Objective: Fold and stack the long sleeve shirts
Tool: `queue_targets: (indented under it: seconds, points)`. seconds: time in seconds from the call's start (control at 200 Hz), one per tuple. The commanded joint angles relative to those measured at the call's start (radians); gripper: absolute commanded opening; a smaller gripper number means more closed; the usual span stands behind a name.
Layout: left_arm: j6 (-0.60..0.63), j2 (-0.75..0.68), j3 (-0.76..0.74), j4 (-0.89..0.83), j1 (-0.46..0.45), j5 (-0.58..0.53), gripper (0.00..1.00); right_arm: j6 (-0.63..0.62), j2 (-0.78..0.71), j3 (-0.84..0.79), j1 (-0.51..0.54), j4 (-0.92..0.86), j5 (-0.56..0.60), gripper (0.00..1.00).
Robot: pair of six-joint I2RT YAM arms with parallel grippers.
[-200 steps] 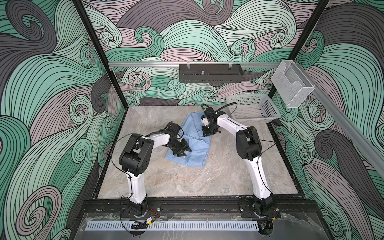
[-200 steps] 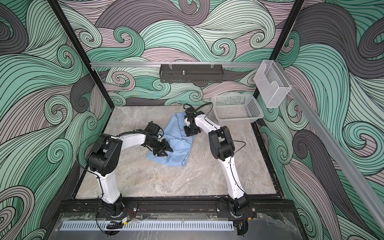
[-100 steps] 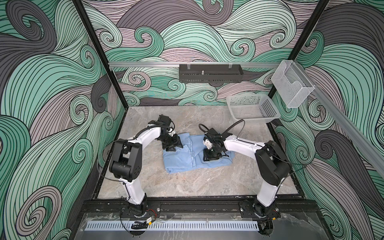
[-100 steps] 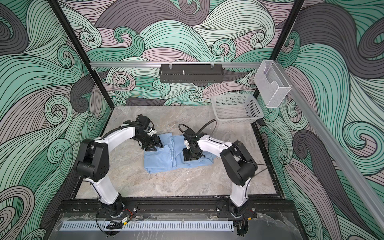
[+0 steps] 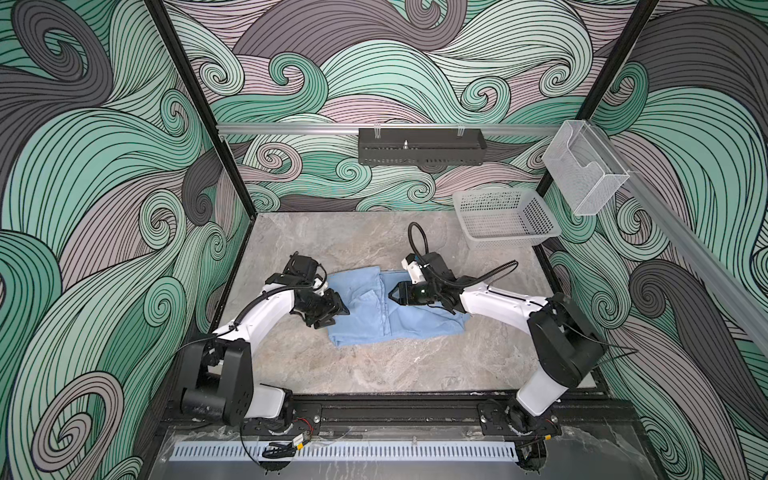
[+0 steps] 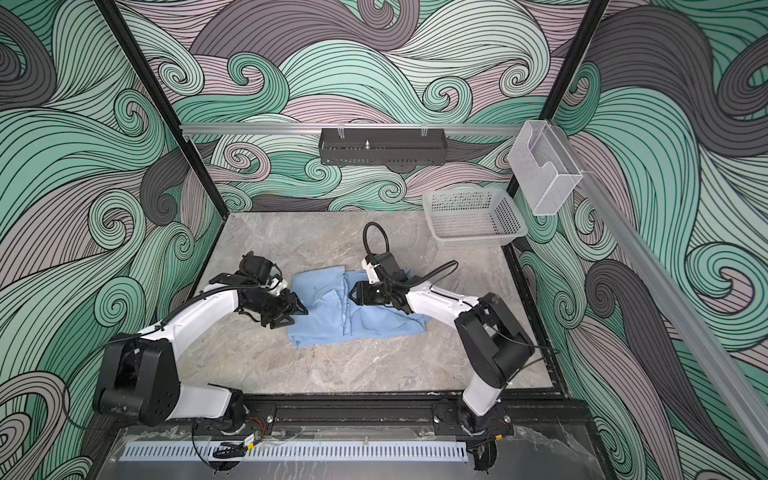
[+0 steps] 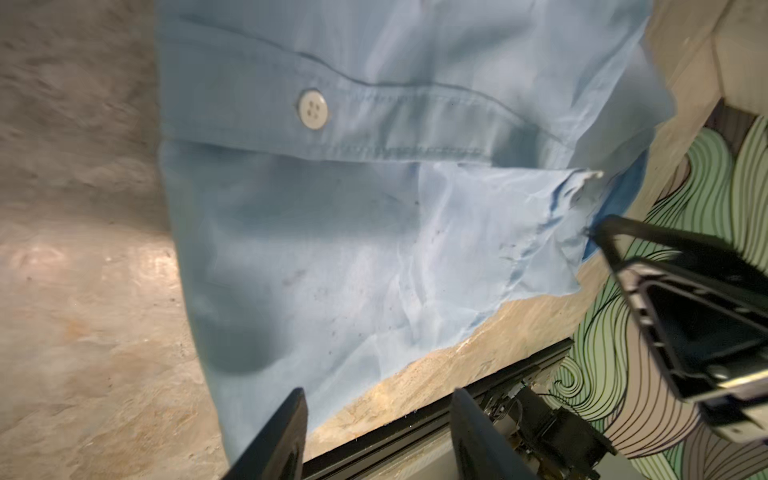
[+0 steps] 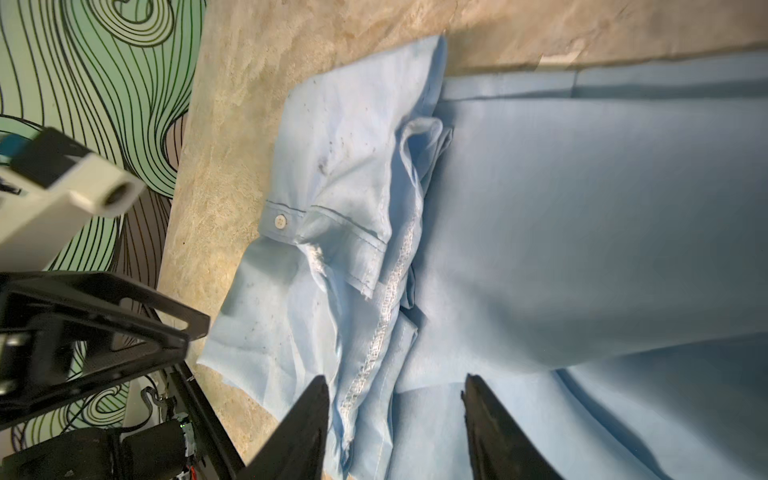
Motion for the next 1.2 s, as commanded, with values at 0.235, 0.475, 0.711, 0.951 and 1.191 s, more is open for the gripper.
queue_targets:
  seconds: [0.235, 0.475, 0.711, 0.951, 1.191]
  points:
    - [-0.012, -0.038, -0.007, 0.022, 0.044, 0.069, 0.58, 0.141, 0.061, -0.045, 0.052, 0.125, -0.044, 0.64]
    - [-0.011, -0.042, -0.002, 0.019, 0.048, 0.072, 0.58, 0.170, 0.108, -0.026, 0.079, 0.170, -0.091, 0.72]
    - [0.003, -0.057, -0.002, -0.001, 0.067, 0.072, 0.58, 0.163, 0.176, 0.054, 0.079, 0.131, -0.087, 0.73]
    - [0.014, -0.061, -0.004, -0.006, 0.080, 0.080, 0.58, 0.146, 0.243, 0.145, 0.079, 0.093, -0.081, 0.59]
    - [0.027, -0.066, -0.008, -0.015, 0.098, 0.088, 0.58, 0.144, 0.236, 0.190, 0.081, 0.022, -0.093, 0.11]
